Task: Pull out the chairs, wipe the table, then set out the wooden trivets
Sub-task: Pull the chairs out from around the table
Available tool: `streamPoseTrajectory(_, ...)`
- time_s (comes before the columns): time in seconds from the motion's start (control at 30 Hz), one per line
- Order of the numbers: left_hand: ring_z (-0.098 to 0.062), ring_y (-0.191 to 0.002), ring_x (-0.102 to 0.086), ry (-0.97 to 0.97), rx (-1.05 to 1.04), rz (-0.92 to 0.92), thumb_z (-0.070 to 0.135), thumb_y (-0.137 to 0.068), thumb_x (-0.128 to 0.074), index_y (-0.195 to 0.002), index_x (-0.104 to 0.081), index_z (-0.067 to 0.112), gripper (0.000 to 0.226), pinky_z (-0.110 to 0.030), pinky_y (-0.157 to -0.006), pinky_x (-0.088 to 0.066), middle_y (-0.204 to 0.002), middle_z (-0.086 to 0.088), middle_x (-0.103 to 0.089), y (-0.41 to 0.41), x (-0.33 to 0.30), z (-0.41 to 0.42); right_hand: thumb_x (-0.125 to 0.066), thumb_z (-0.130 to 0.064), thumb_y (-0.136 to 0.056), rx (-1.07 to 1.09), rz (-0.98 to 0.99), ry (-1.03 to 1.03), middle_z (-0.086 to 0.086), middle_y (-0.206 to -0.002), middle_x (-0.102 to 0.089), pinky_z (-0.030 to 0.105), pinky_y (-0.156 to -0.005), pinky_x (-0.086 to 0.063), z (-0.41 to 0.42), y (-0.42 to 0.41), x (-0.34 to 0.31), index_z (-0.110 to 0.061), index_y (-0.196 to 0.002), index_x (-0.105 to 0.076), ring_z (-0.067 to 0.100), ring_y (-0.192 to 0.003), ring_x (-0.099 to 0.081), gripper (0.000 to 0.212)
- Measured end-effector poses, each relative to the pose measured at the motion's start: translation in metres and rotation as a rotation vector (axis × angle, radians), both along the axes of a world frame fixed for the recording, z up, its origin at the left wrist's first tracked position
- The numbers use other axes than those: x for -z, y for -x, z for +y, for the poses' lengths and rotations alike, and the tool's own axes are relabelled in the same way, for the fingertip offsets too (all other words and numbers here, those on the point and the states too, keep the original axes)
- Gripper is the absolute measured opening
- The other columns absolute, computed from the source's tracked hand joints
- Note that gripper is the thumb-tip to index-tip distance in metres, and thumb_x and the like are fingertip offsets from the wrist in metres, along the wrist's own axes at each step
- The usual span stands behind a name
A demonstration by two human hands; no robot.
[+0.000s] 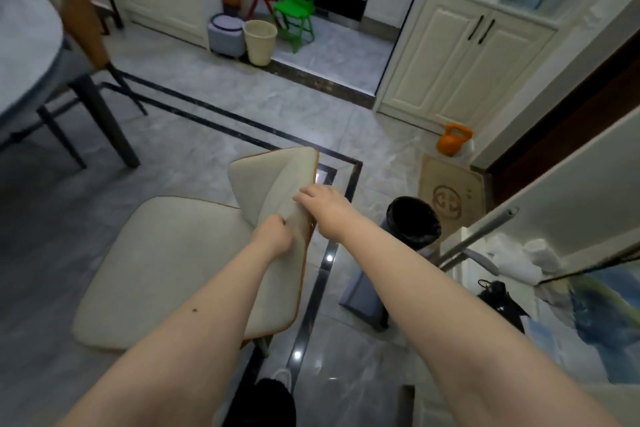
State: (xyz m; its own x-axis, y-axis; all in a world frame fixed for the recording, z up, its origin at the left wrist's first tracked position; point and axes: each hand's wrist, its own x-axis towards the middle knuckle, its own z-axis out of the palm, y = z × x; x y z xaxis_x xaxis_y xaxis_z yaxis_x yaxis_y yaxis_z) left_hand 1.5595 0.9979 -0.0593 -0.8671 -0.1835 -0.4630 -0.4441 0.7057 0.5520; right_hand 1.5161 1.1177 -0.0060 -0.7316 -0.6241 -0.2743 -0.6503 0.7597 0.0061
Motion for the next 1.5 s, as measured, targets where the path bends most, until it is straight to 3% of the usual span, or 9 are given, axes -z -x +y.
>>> streamPoseTrajectory(0.27, -0.035, -0.117, -0.052, -0.072, -0.123, -0.08, 0.012, -0.099, -0.035, -0.119, -0.056, -0.009, 0.036, -0.035, -0.096, -0.04, -0.126, -0.025, -0.056, 0.004, -0.006, 0.007, -0.067, -0.015, -0.082, -0.266, 0.029, -0.026, 0.003, -0.141, -0.044, 0.036, -0.117, -0.017, -0.006, 0.04, 0.019, -0.02, -0.134, -0.049, 0.022, -0.135, -0.032, 0.055)
streamPoseTrajectory(0.37, -0.034, -0.119, -0.05, -0.107, -0.227, -0.092, 0.025, -0.102, -0.03, -0.126, -0.053, -0.003, 0.043, -0.033, -0.098, -0.039, -0.13, -0.022, -0.053, 0.001, -0.008, 0.014, -0.07, -0.025, -0.081, -0.371, -0.007, -0.106, 0.002, -0.141, -0.044, 0.04, -0.119, -0.013, -0.01, 0.056, 0.018, -0.023, -0.136, -0.047, 0.022, -0.135, -0.034, 0.06)
streamPoseTrajectory(0.47, -0.033, -0.112, -0.054, -0.11, -0.328, -0.073, 0.038, -0.103, -0.026, -0.119, -0.059, -0.001, 0.053, -0.031, -0.088, -0.04, -0.122, -0.021, -0.059, -0.012, -0.006, 0.028, -0.069, -0.029, -0.082, -0.444, -0.045, -0.106, 0.002, -0.143, -0.042, 0.041, -0.118, -0.007, -0.007, 0.066, 0.022, -0.022, -0.137, -0.046, 0.022, -0.137, -0.031, 0.06)
streamPoseTrajectory(0.57, -0.033, -0.11, -0.055, -0.062, -0.44, -0.041, 0.045, -0.102, -0.022, -0.117, -0.061, 0.003, 0.059, -0.033, -0.089, -0.04, -0.12, -0.019, -0.06, -0.031, -0.005, 0.049, -0.065, -0.028, -0.086, -0.538, -0.012, -0.093, 0.004, -0.143, -0.042, 0.042, -0.118, -0.007, -0.001, 0.068, 0.03, -0.021, -0.138, -0.046, 0.023, -0.138, -0.029, 0.056)
streamPoseTrajectory(0.63, -0.032, -0.108, -0.056, -0.055, -0.481, -0.023, 0.053, -0.098, -0.027, -0.117, -0.061, 0.01, 0.058, -0.034, -0.089, -0.041, -0.12, -0.016, -0.061, -0.039, -0.002, 0.053, -0.063, -0.025, -0.087, -0.563, -0.002, -0.093, 0.005, -0.141, -0.044, 0.043, -0.118, -0.01, -0.001, 0.068, 0.033, -0.019, -0.136, -0.046, 0.025, -0.137, -0.03, 0.053)
streamPoseTrajectory(0.73, -0.026, -0.102, -0.058, -0.081, -0.548, 0.015, 0.059, -0.088, -0.05, -0.119, -0.058, 0.017, 0.053, -0.031, -0.082, -0.043, -0.114, -0.007, -0.063, -0.054, 0.001, 0.058, -0.061, -0.023, -0.088, -0.624, 0.017, -0.089, 0.005, -0.139, -0.047, 0.044, -0.117, -0.014, -0.001, 0.072, 0.034, -0.019, -0.135, -0.047, 0.026, -0.134, -0.035, 0.05)
streamPoseTrajectory(0.83, -0.022, -0.101, -0.058, 0.083, -0.515, 0.003, 0.053, -0.077, -0.066, -0.123, -0.051, 0.021, 0.057, -0.032, -0.083, -0.047, -0.113, -0.002, -0.061, -0.063, 0.001, 0.064, -0.057, -0.02, -0.089, -0.702, 0.028, -0.096, 0.004, -0.139, -0.047, 0.044, -0.116, -0.017, -0.001, 0.075, 0.036, -0.021, -0.136, -0.046, 0.026, -0.132, -0.037, 0.048)
streamPoseTrajectory(1.0, -0.027, -0.104, -0.059, 0.379, -0.459, 0.0, 0.046, -0.085, -0.057, -0.118, -0.052, 0.02, 0.043, -0.035, -0.083, -0.047, -0.113, -0.006, -0.062, -0.058, 0.005, 0.07, -0.053, -0.016, -0.091, -0.868, 0.083, -0.07, 0.003, -0.133, -0.052, 0.039, -0.11, -0.026, -0.003, 0.087, 0.045, -0.022, -0.134, -0.044, 0.026, -0.124, -0.044, 0.044)
streamPoseTrajectory(1.5, -0.026, -0.108, -0.059, 0.532, -0.293, 0.036, 0.042, -0.094, -0.045, -0.13, -0.042, 0.019, 0.043, -0.037, -0.086, -0.046, -0.122, -0.005, -0.059, -0.044, 0.004, 0.008, -0.047, -0.012, -0.094, -0.928, 0.161, -0.14, 0.007, -0.132, -0.051, 0.043, -0.105, -0.032, -0.071, 0.101, 0.036, -0.019, -0.135, -0.039, 0.029, -0.123, -0.046, 0.042)
